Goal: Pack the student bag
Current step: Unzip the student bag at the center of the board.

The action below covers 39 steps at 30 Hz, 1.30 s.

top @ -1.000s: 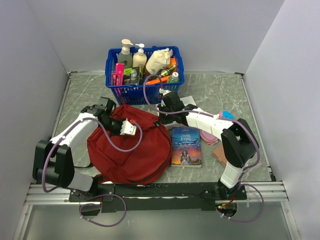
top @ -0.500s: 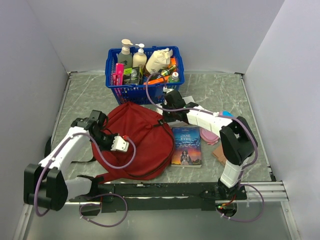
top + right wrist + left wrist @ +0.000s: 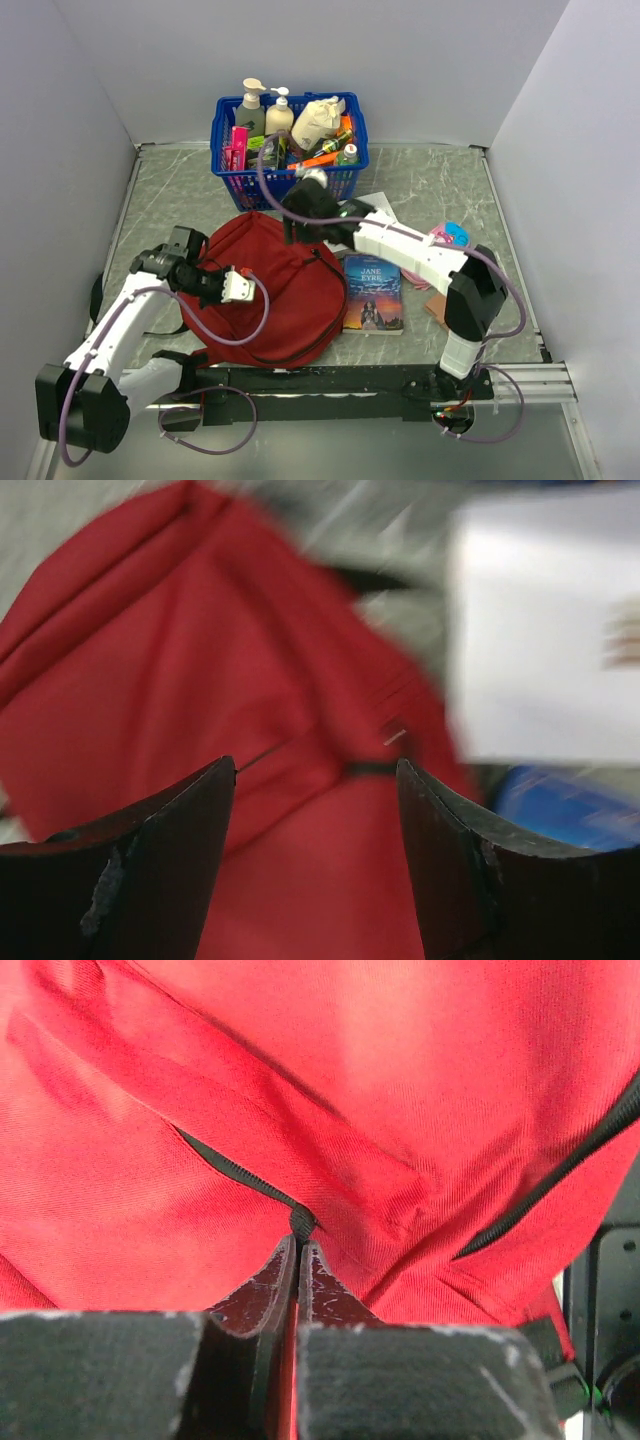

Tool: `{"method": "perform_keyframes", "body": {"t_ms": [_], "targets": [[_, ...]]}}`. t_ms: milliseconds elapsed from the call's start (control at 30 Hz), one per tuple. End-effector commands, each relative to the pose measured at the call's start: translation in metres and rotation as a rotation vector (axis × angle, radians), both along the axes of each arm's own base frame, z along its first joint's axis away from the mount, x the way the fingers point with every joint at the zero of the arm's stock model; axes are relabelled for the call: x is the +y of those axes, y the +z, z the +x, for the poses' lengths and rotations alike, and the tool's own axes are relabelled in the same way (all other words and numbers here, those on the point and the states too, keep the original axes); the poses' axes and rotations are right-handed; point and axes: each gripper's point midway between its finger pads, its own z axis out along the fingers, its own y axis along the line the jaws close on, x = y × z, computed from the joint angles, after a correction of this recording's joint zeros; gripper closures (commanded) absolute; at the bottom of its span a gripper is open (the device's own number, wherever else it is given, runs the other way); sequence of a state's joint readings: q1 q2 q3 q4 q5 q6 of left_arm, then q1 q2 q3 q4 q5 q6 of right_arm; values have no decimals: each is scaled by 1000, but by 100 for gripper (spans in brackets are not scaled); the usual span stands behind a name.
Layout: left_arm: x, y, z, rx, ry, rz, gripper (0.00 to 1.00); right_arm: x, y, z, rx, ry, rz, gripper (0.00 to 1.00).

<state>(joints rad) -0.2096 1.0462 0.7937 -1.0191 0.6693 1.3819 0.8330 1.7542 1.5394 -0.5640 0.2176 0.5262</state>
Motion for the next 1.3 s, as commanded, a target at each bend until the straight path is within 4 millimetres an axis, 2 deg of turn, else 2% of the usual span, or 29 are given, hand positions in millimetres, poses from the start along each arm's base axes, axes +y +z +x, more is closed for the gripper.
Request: {"method": "perform_keyframes", "body": {"t_ms": [0,133,367,533,633,700,800,900,1100,1200,1267], "targets": [[-12,7,-3,-17,11,-95,95,18,-12,-53,170,1,7,29],[-12,6,-5,-20,6,-94,94,41,-30,-68,264,3,46,29],[-11,9,0,-72,5,-91,93,65,-28,-60,297,-30,82,28],[-10,10,3,-121,-26,-75,92,74,-27,-58,329,-51,30,29],[-11,12,6,-139,-30,-71,91,79,-35,-59,335,-47,9,30],[-12,14,7,-143,-30,-76,91,76,-44,-63,350,-47,-34,30],[-12,16,8,-157,-31,-81,91,66,-70,-70,394,-55,-104,31],[-12,15,7,-161,-30,-80,91,59,-84,-76,415,-55,-140,32],[-11,14,5,-164,-35,-74,91,49,-86,-76,406,-41,-180,37],[-9,12,5,-167,-33,-62,91,43,-84,-82,405,-37,-178,43],[-7,9,7,-168,-24,-52,90,42,-83,-84,394,-37,-156,51]]}}
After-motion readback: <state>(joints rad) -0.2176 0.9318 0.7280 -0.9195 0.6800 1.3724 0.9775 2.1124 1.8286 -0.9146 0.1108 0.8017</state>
